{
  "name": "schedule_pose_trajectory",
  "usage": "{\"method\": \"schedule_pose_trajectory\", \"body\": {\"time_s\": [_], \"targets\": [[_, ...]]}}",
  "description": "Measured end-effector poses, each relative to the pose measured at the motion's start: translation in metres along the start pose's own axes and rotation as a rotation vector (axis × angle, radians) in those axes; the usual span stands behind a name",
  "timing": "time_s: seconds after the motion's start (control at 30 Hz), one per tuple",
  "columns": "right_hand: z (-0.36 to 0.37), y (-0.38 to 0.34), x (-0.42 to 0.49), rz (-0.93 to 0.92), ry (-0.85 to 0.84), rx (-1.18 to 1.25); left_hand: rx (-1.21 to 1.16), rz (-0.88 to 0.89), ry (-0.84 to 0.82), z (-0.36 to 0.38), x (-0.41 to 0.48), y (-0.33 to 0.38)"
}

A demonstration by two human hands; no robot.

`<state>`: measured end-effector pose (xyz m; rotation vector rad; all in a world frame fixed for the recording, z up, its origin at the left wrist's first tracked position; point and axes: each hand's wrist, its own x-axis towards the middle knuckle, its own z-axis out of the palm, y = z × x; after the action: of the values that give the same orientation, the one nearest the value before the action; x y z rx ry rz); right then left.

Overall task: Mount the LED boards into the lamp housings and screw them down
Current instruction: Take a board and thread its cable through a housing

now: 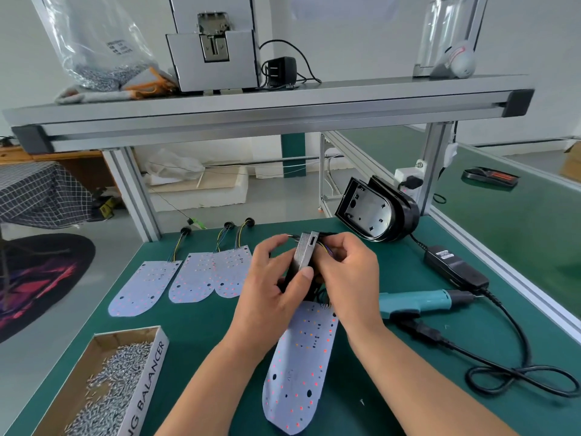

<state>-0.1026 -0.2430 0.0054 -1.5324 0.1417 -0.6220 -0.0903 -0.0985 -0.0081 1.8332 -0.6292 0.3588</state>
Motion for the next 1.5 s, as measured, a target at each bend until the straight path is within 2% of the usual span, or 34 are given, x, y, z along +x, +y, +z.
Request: {"method": "schedule_pose_trajectory", "body": {"time_s": [0.17, 0.3, 0.5, 0.67, 0.83, 1.0, 1.2, 1.37, 1.5], "targets": [[-0.003, -0.006, -0.001, -0.068, -0.109, -0.007, 0.018, 0.016, 0.010, -0.003, 0.000, 0.000], [-0.004, -0.008, 0.002, -0.030, -0.010, 0.000, 0.097, 0.055, -0.063, 0.001, 0.000, 0.002], [-0.003, -0.011, -0.002, 0.110, 0.033, 0.258, 0.099, 0.063, -0.076, 0.002, -0.001, 0.002], [-0.007, -0.014, -0.003, 0.042, -0.037, 0.204, 0.101, 0.044, -0.056, 0.003, -0.002, 0.003], [-0.009, -0.019, -0.005, -0.006, -0.255, 0.197, 0.083, 0.035, -0.025, -0.005, 0.000, 0.004], [-0.012, -0.017, 0.002, 0.039, -0.191, 0.189, 0.157, 0.046, -0.064, 0.000, -0.002, 0.007], [-0.010, -0.012, 0.002, 0.093, -0.043, 0.230, 0.140, 0.037, -0.085, -0.001, -0.004, 0.012], [-0.012, -0.013, 0.000, 0.007, -0.054, 0.164, 0.201, 0.091, -0.094, 0.000, -0.004, 0.018], [-0.014, -0.011, -0.002, -0.084, -0.173, 0.082, 0.205, 0.112, -0.113, -0.002, -0.002, 0.019]]}}
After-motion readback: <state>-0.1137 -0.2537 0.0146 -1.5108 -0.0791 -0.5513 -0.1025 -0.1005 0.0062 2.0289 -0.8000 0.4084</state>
